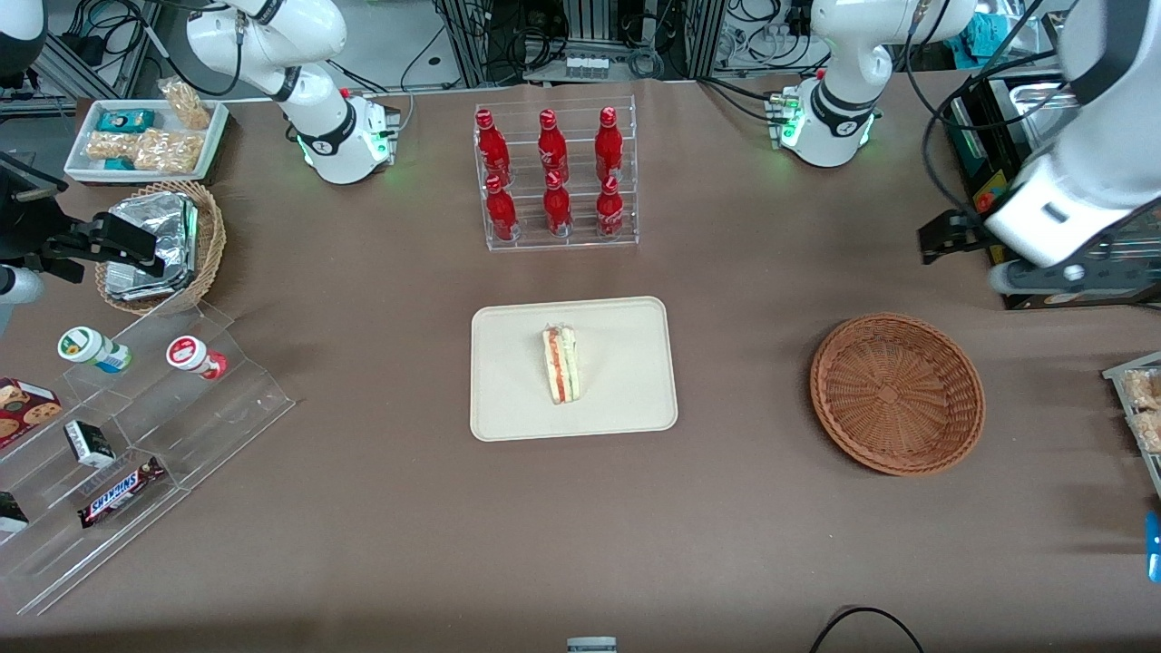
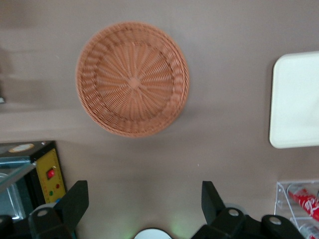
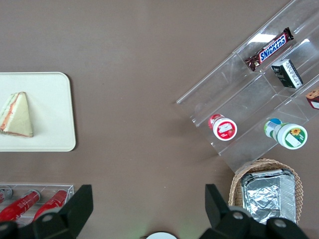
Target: Place sandwich from basket to tray
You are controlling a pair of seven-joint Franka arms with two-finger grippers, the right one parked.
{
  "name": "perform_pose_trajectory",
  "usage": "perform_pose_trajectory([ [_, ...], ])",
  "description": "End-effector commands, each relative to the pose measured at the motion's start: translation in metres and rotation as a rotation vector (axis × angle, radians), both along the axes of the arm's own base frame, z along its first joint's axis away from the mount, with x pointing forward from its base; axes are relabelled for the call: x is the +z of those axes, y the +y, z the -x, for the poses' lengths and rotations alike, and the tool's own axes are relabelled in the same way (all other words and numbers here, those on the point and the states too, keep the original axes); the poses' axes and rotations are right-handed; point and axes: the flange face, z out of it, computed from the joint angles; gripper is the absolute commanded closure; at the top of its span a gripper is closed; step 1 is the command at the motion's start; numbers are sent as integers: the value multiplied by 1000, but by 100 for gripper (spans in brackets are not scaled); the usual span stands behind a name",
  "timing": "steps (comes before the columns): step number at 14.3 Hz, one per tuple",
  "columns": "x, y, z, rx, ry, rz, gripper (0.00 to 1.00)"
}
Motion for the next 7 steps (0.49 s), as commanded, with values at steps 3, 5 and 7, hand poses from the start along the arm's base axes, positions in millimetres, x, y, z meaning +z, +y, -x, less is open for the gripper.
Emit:
perform_pose_trajectory([
  [3,41,19,8,-14,-59,15,0],
  [5,40,24,7,-2,-62,17,0],
  [7,39,35,6,18,-62,22,0],
])
